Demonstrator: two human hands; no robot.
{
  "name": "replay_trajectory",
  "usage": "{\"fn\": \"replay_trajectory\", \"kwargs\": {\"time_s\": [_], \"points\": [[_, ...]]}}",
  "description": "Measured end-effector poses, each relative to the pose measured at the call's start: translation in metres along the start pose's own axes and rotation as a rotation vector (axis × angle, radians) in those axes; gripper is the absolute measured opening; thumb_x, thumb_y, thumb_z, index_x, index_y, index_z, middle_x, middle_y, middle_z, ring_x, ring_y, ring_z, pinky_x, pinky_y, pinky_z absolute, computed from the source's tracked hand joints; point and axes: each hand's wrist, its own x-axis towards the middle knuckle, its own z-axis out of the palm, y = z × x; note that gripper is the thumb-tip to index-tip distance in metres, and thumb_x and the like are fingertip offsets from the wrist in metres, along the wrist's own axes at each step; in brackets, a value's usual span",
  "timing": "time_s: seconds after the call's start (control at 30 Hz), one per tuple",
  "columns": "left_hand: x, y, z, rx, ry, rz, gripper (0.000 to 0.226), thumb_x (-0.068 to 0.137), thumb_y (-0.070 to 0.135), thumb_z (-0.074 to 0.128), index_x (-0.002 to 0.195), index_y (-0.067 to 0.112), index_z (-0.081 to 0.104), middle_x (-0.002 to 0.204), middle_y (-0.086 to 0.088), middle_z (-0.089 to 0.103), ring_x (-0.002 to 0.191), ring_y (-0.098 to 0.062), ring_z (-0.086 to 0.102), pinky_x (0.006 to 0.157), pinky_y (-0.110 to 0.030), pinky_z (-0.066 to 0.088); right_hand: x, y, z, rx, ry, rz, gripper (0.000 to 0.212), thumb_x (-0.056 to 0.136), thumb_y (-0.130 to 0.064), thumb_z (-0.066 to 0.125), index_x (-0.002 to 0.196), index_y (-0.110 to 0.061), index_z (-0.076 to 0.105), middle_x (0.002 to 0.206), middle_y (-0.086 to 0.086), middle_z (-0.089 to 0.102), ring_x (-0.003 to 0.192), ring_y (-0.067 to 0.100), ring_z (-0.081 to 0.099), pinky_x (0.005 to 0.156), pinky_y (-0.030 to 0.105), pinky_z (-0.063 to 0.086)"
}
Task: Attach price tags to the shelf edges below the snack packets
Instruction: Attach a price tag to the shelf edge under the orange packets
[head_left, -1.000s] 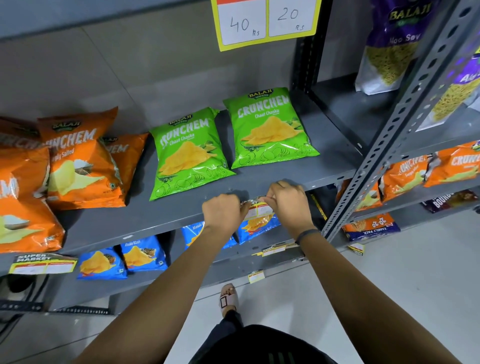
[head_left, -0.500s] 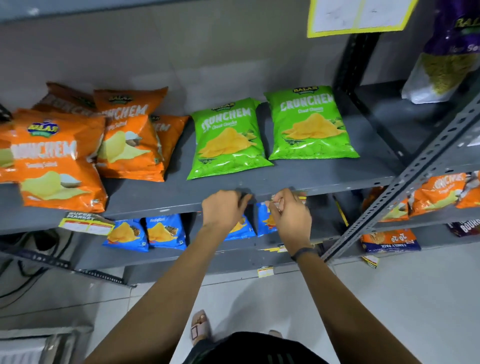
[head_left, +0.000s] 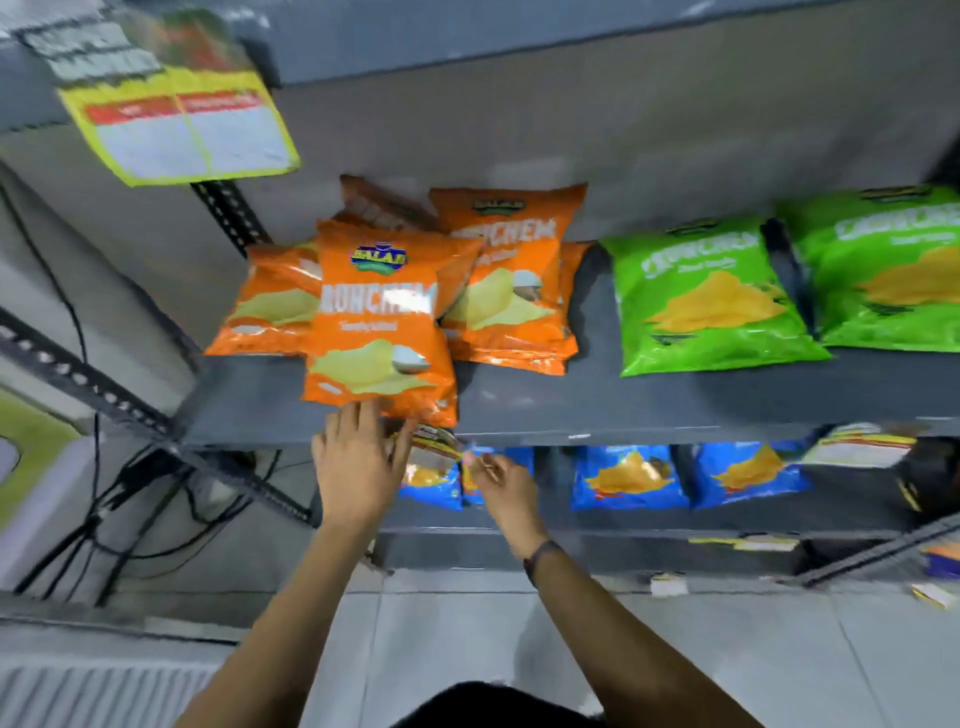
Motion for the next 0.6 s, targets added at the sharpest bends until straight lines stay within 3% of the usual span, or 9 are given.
{"fn": "replay_trajectory", "kwargs": {"time_s": [0.07, 0.17, 0.3, 0.43, 0.6], "points": [[0.009, -0.015, 0.004, -0.137, -0.108, 0.078, 0.057, 0.082, 0.061, 0.031, 0.093, 0.013, 0.059, 0.092, -0.009, 0.065, 0.090, -0.033, 0.059, 0.071, -0.040, 0.047, 0.005, -0.006, 0.017, 0.057, 0.002, 0.013, 0.039, 0.090, -0.036, 0.056, 0.082, 0.002, 0.061, 0.074, 0.010, 0.067, 0.067, 0.007, 0.057, 0.065, 0.023, 0.044], [0.018, -0.018, 0.009, -0.299, -0.204, 0.179, 0.057, 0.086, 0.059, 0.037, 0.096, 0.009, 0.060, 0.088, -0.015, 0.068, 0.089, -0.035, 0.061, 0.067, -0.039, 0.048, 0.012, -0.003, 0.024, 0.081, 0.066, 0.071, 0.049, 0.089, -0.045, 0.053, 0.084, 0.002, 0.063, 0.085, 0.020, 0.071, 0.079, 0.028, 0.064, 0.078, 0.040, 0.049], [0.027, -0.003, 0.013, -0.341, -0.281, 0.156, 0.030, 0.099, 0.036, 0.044, 0.095, 0.008, 0.056, 0.075, -0.015, 0.061, 0.083, -0.039, 0.059, 0.057, -0.031, 0.035, 0.014, -0.005, 0.019, 0.079, 0.080, 0.103, 0.036, 0.092, -0.036, 0.052, 0.068, -0.010, 0.056, 0.078, 0.017, 0.067, 0.078, 0.028, 0.064, 0.077, 0.036, 0.050], [0.032, -0.002, 0.011, -0.369, -0.344, 0.103, 0.031, 0.099, 0.034, 0.042, 0.090, 0.008, 0.055, 0.073, -0.012, 0.056, 0.081, -0.037, 0.059, 0.060, -0.031, 0.035, 0.015, -0.008, 0.014, 0.089, 0.020, 0.084, 0.036, 0.094, -0.030, 0.051, 0.060, -0.016, 0.049, 0.061, 0.001, 0.058, 0.059, 0.014, 0.056, 0.062, 0.026, 0.049], [0.019, -0.021, 0.008, -0.423, -0.349, 0.111, 0.026, 0.098, 0.032, 0.048, 0.089, 0.010, 0.058, 0.067, -0.006, 0.057, 0.076, -0.033, 0.058, 0.057, -0.029, 0.034, 0.007, -0.012, 0.004, -0.181, 0.062, -0.154, 0.035, 0.088, -0.031, 0.061, 0.057, -0.017, 0.048, 0.055, 0.001, 0.054, 0.053, 0.013, 0.047, 0.055, 0.030, 0.038]]}}
